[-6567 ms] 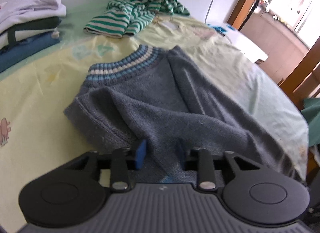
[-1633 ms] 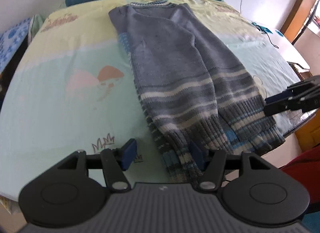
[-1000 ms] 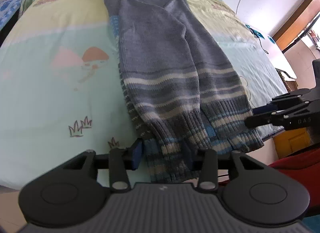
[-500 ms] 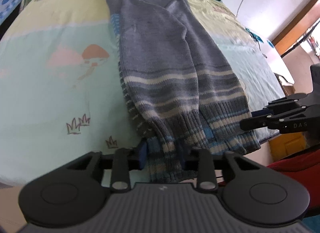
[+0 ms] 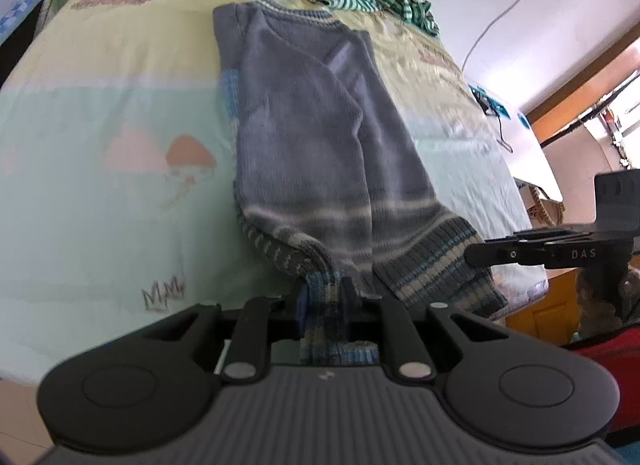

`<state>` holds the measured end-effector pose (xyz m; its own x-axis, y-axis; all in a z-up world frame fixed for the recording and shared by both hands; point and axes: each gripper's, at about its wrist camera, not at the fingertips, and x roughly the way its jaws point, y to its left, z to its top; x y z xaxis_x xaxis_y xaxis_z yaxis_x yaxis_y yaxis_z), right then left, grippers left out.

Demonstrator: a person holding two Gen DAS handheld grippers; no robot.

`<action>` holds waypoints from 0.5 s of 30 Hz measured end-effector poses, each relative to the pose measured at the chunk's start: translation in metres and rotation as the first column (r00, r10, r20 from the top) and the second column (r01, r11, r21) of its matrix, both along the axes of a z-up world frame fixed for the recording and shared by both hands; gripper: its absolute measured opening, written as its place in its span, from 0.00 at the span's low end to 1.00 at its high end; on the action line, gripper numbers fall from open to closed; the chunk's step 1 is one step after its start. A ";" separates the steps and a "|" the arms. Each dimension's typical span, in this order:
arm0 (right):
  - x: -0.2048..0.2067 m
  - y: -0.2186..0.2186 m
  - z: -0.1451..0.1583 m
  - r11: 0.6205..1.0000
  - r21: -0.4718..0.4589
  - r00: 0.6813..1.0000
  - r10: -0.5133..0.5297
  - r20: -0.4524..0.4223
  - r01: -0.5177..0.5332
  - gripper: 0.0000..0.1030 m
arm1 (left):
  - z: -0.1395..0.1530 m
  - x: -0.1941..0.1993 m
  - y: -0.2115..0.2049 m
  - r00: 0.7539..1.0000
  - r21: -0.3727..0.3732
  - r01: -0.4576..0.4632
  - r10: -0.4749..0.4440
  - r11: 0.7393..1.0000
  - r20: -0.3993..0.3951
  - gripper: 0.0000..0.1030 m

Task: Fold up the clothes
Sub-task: 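Lift the hem with both grippers and fold it toward the collar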

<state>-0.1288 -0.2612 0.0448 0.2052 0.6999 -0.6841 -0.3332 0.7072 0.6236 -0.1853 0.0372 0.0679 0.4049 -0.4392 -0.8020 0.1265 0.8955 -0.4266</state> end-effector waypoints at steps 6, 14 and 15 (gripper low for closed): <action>0.017 -0.008 0.007 0.991 0.087 0.994 -0.098 -0.041 0.101 0.15 | 0.016 0.025 0.010 1.000 -0.050 -0.020 0.021 0.999 0.021 0.13; 0.043 -0.016 0.011 0.953 0.181 0.968 -0.224 -0.110 0.241 0.15 | 0.020 0.059 0.024 0.999 -0.094 -0.027 0.029 0.995 0.030 0.13; 0.046 -0.017 0.011 0.949 0.185 0.965 -0.237 -0.115 0.256 0.15 | 0.017 0.063 0.025 0.999 -0.096 -0.030 0.033 0.995 0.028 0.13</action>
